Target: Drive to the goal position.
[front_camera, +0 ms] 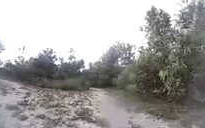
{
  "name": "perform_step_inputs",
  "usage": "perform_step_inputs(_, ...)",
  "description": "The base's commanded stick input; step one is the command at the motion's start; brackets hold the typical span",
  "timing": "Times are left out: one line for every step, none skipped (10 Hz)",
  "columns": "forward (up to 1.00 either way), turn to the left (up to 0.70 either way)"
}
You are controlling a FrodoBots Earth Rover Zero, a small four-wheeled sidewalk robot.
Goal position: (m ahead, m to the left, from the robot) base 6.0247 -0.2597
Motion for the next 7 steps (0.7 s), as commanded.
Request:
perform_step_inputs(0.85,0.00)
perform_step_inputs(0.85,0.00)
perform_step_inputs(0.85,0.00)
perform_step_inputs(0.85,0.00)
perform_step_inputs(0.85,0.00)
perform_step_inputs(0.85,0.00)
perform_step_inputs(0.85,0.00)
